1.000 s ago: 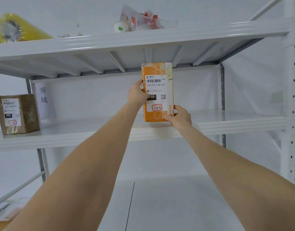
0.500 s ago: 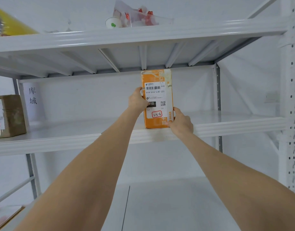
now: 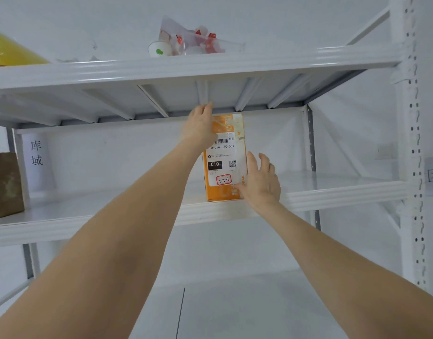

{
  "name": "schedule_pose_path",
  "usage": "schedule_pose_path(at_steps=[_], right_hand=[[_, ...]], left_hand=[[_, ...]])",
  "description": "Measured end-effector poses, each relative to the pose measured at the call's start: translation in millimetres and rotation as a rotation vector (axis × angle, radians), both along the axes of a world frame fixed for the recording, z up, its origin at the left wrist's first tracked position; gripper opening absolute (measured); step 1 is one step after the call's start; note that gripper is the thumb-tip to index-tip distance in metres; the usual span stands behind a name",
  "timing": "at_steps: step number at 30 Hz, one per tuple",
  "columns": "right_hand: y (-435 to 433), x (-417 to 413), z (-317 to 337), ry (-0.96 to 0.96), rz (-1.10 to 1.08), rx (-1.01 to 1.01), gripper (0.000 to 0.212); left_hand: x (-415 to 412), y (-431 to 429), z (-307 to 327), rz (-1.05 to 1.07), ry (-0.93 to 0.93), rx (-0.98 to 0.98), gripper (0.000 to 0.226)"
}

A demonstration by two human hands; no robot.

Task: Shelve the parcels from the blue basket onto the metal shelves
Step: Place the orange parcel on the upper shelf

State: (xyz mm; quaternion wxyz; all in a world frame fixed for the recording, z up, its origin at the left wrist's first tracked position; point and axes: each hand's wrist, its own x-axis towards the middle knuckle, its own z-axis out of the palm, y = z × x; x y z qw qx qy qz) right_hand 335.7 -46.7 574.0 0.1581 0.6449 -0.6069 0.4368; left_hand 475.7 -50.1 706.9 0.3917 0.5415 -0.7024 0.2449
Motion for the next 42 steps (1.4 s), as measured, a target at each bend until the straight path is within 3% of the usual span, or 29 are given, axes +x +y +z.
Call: schedule_pose_path(at_steps=[3, 8, 10, 15, 20, 24, 30, 42], right_hand=[[-1.9, 3.6, 1.1, 0.198, 0.020, -0.077, 0.082], [-1.5, 8.5, -2.1, 0.261, 0.114, 0.014, 0.066], [2.6, 10.3, -1.9, 0.157, 0.174, 0.034, 0.057], [-0.8, 15.5, 1.5, 0.099, 0.174, -0.017, 0.045], [-5.7, 19.9, 3.4, 0.006, 0.171, 0.047, 0.043], [-16.2, 21.9, 0.0, 0.097, 0.195, 0.082, 0.054], [-27.4, 31.4, 8.8, -0.248, 0.279, 0.143, 0.038], [-52.7, 35.0, 13.4, -0.099, 0.242, 0.145, 0.034]], left_hand=[[-7.5, -2.7, 3.2, 0.039, -0.123, 0.001, 0.078], [-9.1, -8.1, 6.2, 0.094, -0.224, 0.019, 0.066], [-9.3, -9.9, 6.1, 0.103, -0.223, 0.009, 0.062], [-9.5, -15.8, 7.1, 0.117, -0.222, -0.011, 0.056], [-9.1, -25.3, 8.2, 0.117, -0.214, 0.005, 0.058], [-7.6, -34.5, 7.0, 0.128, -0.217, -0.003, 0.061], [-2.8, -52.9, 5.3, 0.131, -0.227, -0.009, 0.060], [3.9, -80.1, 4.1, 0.092, -0.185, 0.009, 0.059]])
